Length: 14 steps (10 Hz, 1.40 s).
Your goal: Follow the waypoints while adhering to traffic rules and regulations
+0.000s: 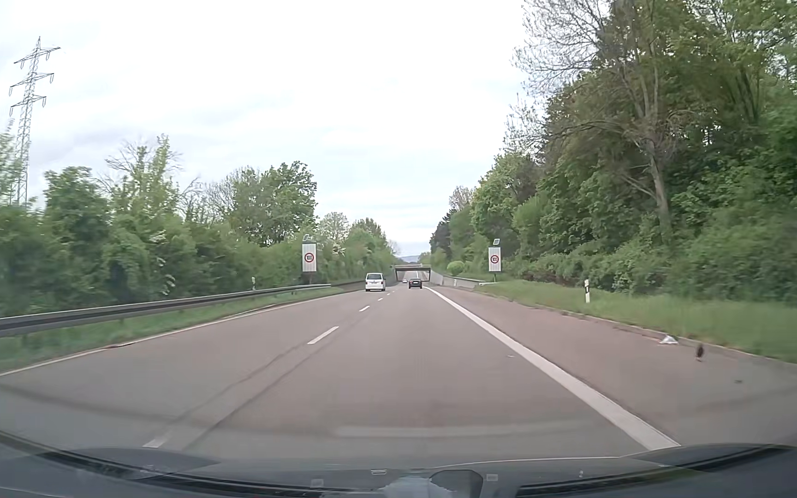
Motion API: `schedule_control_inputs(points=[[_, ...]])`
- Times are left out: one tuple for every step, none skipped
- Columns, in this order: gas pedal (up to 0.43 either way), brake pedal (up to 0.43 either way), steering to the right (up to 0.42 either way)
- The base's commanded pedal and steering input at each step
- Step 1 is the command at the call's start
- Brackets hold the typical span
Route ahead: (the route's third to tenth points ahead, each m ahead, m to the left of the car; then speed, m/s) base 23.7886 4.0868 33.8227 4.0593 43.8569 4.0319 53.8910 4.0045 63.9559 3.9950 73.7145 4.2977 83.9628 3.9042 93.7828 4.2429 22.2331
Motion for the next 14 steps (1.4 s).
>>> schedule_control_inputs(points=[[0.11, 0.0, 0.0], [0.11, 0.0, 0.0], [0.11, 0.0, 0.0], [0.11, 0.0, 0.0], [0.11, 0.0, 0.0], [0.11, 0.0, 0.0], [0.11, 0.0, 0.0], [0.11, 0.0, 0.0], [0.118, 0.0, 0.0], [0.138, 0.0, 0.0], [0.169, 0.0, 0.0], [0.177, 0.0, 0.0], [0.197, 0.0, 0.0], [0.209, 0.0, 0.0]])
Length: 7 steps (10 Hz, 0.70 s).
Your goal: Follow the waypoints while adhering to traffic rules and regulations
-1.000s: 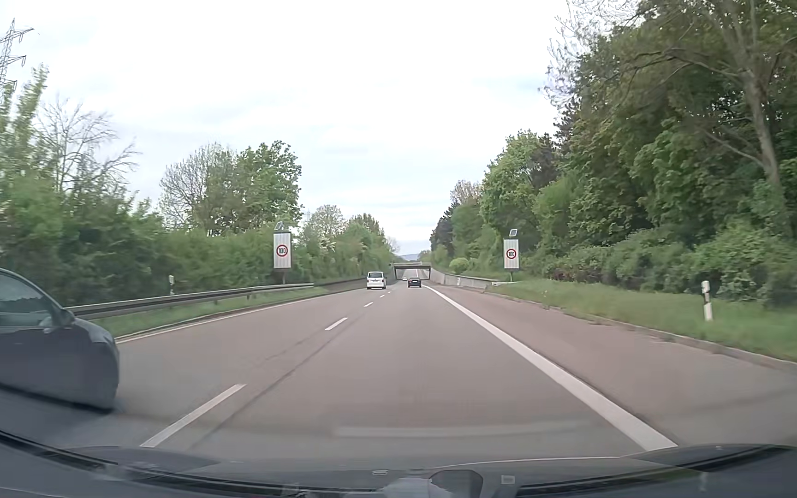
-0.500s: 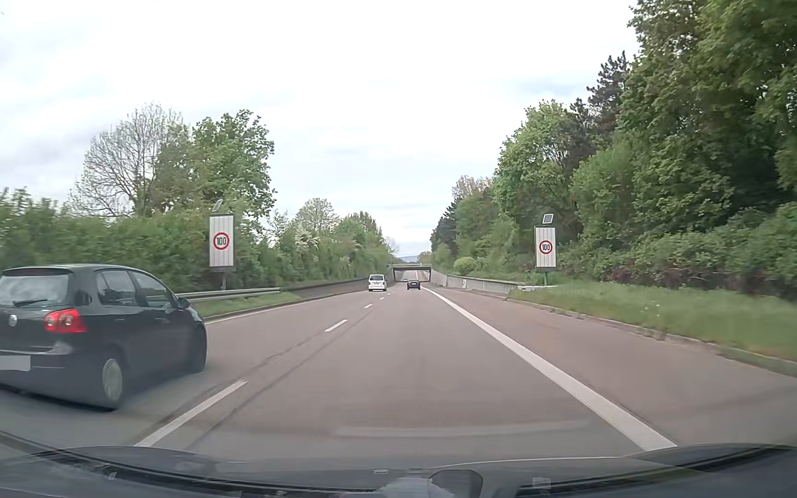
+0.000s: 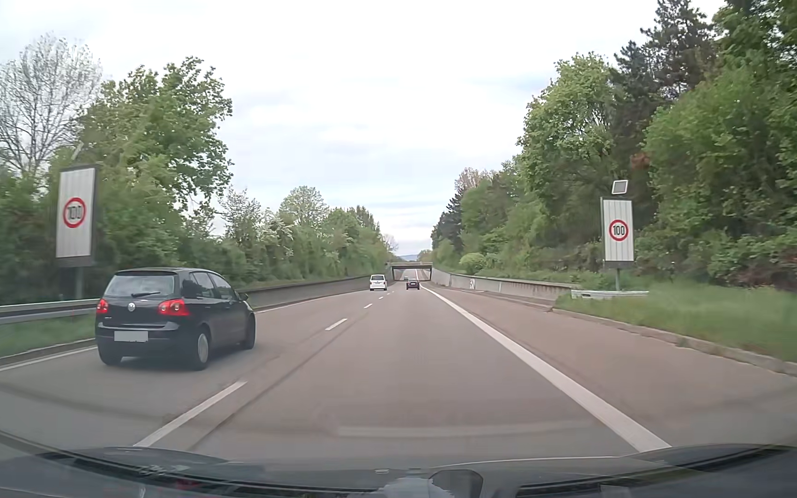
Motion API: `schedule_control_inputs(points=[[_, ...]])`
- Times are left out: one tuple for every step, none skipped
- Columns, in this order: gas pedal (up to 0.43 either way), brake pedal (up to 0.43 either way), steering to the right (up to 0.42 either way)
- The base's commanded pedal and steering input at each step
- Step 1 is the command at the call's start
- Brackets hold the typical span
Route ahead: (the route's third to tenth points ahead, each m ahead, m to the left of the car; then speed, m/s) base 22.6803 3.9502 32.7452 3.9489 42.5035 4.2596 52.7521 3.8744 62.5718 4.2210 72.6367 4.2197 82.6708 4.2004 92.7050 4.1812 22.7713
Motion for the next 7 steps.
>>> schedule_control_inputs(points=[[0.22, 0.0, 0.0], [0.22, 0.0, 0.0], [0.228, 0.0, 0.0], [0.228, 0.0, 0.0], [0.228, 0.0, -0.001], [0.24, 0.0, -0.001], [0.24, 0.0, 0.0]])
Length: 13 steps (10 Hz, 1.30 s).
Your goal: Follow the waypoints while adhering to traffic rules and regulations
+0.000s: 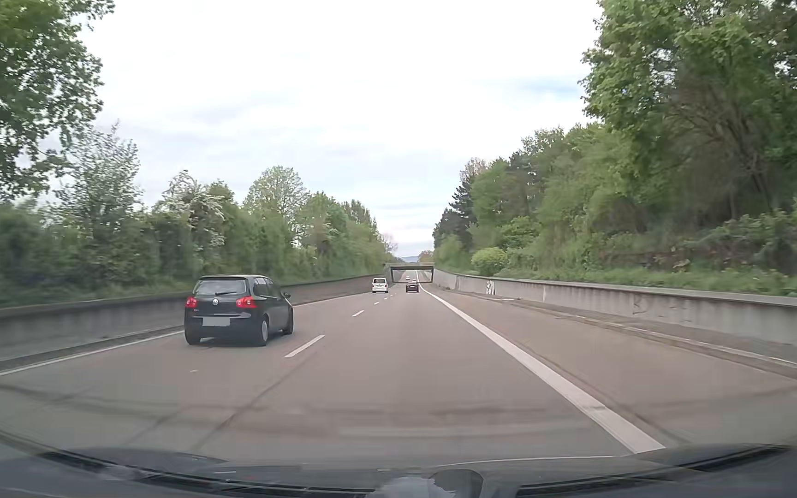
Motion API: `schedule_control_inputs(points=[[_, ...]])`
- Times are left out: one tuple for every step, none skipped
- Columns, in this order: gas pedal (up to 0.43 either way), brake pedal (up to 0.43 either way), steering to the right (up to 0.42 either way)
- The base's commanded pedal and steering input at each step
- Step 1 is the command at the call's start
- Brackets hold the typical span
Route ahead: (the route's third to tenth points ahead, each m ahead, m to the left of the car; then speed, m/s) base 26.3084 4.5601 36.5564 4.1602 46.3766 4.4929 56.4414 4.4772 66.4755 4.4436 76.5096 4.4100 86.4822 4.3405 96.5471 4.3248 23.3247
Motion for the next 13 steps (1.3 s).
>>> schedule_control_inputs(points=[[0.24, 0.0, 0.0], [0.24, 0.0, -0.001], [0.24, 0.0, -0.001], [0.24, 0.0, -0.001], [0.24, 0.0, 0.0], [0.24, 0.0, -0.001], [0.24, 0.0, -0.001], [0.24, 0.0, -0.001], [0.24, 0.0, -0.001], [0.24, 0.0, 0.0], [0.24, 0.0, -0.001], [0.24, 0.0, -0.001], [0.24, 0.0, -0.001]])
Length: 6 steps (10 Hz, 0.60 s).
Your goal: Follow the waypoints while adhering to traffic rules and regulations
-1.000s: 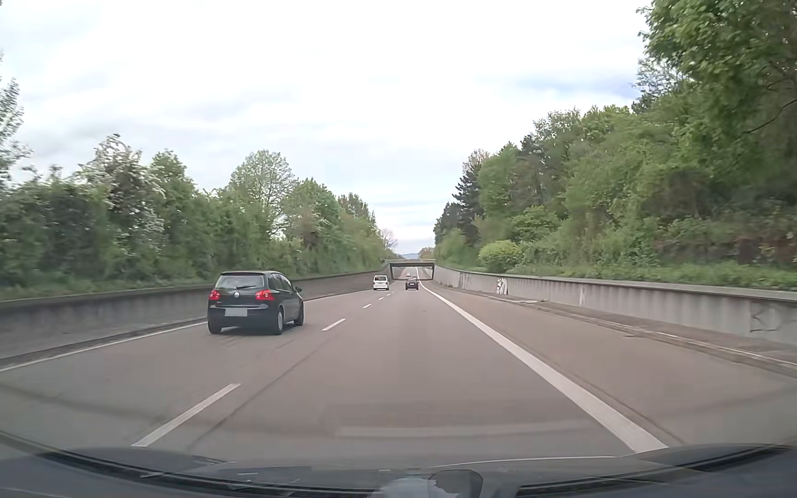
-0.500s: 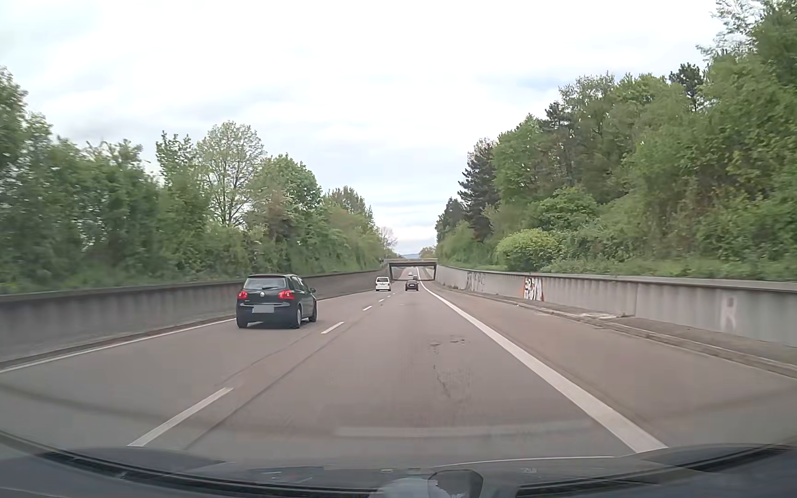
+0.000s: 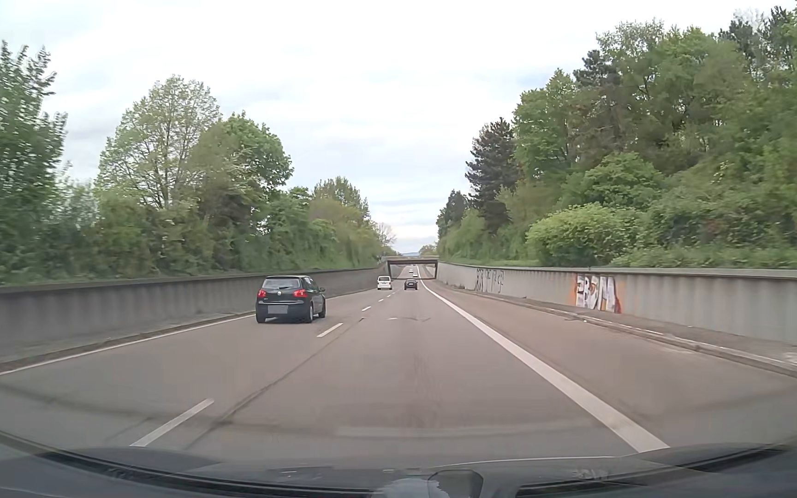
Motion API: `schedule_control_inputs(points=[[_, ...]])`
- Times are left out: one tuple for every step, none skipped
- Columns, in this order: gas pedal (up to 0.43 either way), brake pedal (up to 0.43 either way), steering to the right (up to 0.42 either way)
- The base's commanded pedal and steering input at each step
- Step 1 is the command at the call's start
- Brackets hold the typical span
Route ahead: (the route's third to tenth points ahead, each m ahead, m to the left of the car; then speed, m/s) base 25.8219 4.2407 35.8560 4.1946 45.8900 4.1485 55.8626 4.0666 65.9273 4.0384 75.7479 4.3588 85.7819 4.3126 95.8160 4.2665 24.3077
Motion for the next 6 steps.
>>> schedule_control_inputs(points=[[0.228, 0.0, -0.001], [0.228, 0.0, -0.001], [0.228, 0.0, -0.001], [0.228, 0.0, -0.001], [0.228, 0.0, -0.001], [0.228, 0.0, -0.001]])
